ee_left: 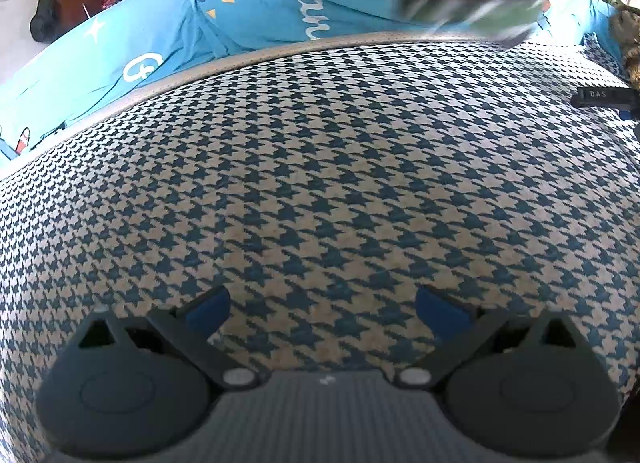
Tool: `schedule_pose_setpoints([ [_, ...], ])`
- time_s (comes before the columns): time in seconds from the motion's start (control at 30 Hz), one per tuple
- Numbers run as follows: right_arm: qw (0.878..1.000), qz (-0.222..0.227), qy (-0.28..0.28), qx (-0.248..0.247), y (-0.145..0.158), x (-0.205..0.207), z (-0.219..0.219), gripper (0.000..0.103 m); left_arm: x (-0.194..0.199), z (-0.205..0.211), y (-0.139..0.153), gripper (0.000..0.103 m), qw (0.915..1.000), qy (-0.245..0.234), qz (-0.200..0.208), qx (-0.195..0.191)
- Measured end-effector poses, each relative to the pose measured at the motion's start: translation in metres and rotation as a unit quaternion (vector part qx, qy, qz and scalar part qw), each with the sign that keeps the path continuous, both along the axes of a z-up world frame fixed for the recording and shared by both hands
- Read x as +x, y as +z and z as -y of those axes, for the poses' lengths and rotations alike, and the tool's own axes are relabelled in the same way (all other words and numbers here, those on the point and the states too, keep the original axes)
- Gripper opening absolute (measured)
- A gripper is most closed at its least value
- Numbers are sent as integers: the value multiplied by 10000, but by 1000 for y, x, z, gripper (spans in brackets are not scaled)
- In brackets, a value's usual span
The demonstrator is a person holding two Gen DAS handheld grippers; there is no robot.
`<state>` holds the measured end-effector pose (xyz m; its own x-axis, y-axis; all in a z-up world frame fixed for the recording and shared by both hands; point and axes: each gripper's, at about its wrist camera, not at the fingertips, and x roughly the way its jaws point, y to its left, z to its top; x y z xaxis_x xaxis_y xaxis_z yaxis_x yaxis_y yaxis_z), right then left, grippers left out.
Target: Fold clothes
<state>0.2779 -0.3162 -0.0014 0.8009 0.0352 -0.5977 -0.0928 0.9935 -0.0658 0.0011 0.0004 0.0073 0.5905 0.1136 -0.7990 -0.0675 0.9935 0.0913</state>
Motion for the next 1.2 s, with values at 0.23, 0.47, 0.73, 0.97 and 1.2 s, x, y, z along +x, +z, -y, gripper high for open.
schedule_pose_setpoints([
  [0.23, 10000, -2, 4, 1, 0, 0, 0, 103, -5, 0, -6, 103, 9999, 102, 49, 72],
  [0.47, 10000, -2, 4, 3, 0, 0, 0, 103, -2, -1, -9, 103, 9998, 187, 64, 50],
  [0.73, 10000, 0, 0, 0, 0, 0, 0, 103, -3, -2, -12, 103, 9997, 246, 80, 16],
  [0.97, 10000, 0, 1, 1, 0, 0, 0, 103, 2, -5, -15, 103, 9996, 280, 61, 48],
  [1.2, 10000, -1, 4, 2, 0, 0, 0, 103, 6, 0, -20, 103, 9994, 330, 34, 80],
])
